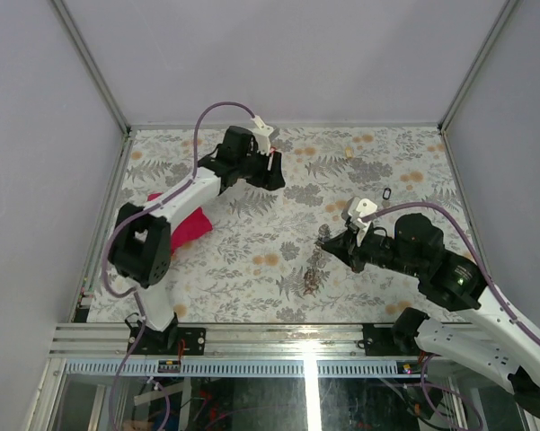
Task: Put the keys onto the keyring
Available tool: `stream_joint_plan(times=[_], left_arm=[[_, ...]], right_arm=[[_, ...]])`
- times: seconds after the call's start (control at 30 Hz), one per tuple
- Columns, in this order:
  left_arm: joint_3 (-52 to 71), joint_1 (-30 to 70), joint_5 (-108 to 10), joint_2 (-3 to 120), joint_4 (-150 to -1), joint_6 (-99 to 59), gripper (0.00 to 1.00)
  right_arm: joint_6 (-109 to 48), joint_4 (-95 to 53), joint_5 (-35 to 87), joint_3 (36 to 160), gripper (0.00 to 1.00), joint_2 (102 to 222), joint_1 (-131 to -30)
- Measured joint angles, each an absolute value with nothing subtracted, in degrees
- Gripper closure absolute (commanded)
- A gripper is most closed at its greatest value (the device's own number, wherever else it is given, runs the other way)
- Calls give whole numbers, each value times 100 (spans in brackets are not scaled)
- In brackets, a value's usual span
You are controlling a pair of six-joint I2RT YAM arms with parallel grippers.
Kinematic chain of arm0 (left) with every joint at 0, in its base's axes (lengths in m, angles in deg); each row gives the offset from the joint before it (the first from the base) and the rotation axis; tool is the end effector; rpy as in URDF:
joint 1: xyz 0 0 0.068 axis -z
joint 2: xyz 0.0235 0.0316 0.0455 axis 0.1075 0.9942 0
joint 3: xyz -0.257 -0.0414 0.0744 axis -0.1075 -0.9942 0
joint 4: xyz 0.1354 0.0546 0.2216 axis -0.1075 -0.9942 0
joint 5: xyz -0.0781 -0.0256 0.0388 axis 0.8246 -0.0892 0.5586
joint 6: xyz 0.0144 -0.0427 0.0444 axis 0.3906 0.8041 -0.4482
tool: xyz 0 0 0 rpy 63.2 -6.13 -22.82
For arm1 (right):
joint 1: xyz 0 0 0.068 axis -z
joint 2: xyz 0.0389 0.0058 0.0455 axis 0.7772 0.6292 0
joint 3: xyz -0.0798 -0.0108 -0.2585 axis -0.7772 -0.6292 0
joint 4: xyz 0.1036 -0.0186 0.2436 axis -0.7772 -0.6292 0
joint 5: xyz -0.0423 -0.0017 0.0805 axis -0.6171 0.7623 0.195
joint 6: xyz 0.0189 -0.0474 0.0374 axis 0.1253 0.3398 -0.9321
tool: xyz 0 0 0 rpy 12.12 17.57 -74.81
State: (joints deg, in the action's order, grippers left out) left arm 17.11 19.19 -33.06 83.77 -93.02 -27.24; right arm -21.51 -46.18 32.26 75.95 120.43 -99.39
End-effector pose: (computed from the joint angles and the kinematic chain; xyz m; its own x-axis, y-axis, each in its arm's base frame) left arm 0.3685 -0.1966 0.2716 -0.5811 0.1949 -0.7902 0.6473 0.6992 -0.3035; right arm 0.1003 0.1307 0.3735 -0.1003 -0.1734 -0.9797 -0.8885 0.4587 0.0098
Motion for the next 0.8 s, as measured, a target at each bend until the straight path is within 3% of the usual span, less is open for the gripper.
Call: stream_joint_plan(times=[0.5, 0.8], left_arm=[[5355, 1406, -4574, 11907, -9436, -3128, 37], [6391, 1132, -4827, 13053, -9398, -3408, 36]], right_arm=[[-2737, -4283, 2929, 7356, 99, 11984, -9939], [-2896, -4279, 2907, 7356, 100, 12132, -9939]])
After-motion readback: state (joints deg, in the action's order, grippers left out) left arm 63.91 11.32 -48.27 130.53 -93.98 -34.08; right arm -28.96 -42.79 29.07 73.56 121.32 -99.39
